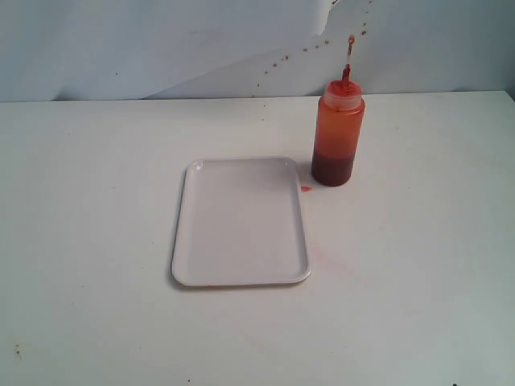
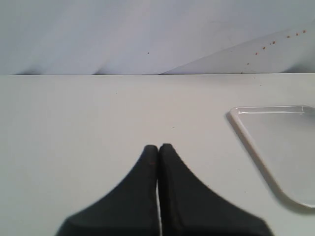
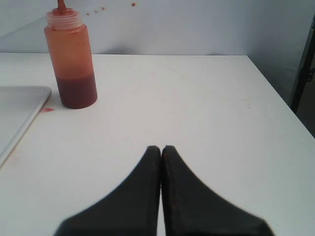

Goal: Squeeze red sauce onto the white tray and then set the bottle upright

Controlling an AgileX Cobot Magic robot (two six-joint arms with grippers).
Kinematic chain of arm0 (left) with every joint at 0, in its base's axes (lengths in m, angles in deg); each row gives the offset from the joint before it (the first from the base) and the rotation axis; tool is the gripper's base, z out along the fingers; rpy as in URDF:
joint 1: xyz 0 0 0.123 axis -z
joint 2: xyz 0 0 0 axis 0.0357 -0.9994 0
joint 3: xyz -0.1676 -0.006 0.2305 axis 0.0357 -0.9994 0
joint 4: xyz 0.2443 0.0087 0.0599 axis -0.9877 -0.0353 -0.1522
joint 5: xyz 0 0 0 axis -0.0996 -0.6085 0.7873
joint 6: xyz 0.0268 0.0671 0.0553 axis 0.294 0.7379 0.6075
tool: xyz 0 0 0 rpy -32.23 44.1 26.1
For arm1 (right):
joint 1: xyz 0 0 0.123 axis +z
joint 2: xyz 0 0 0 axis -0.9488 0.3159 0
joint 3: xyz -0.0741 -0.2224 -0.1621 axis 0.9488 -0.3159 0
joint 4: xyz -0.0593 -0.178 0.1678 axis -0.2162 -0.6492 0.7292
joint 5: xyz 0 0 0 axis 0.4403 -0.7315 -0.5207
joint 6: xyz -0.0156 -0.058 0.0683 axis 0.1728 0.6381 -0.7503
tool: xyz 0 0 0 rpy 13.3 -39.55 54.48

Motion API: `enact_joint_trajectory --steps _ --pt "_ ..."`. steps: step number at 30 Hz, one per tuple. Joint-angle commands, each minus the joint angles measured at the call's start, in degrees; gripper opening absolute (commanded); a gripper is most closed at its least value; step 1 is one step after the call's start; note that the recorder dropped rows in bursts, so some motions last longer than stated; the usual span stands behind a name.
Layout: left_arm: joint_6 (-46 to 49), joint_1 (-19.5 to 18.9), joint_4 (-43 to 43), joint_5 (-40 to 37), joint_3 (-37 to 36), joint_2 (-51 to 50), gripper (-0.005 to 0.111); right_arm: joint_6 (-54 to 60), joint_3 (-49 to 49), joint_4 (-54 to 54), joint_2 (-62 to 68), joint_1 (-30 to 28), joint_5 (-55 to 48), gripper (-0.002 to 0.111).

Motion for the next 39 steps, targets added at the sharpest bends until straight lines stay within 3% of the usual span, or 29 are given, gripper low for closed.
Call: enact_joint_trajectory --steps 1,30,39 --pt "-0.14 0.00 -0.16 0.39 -0.30 0.21 0.000 0.11 -0.22 0.18 -0.29 -0.48 0.05 0.000" --pt "-0.02 -0.02 -0.16 0.39 -0.30 0.21 0.000 0.11 -0.22 0.18 -0.29 -0.48 0.05 0.000" --pt "1.13 -0.02 -9.22 0.39 -0.30 0.21 0.000 0.11 -0.22 0.18 -0.29 -0.48 0.05 0.000"
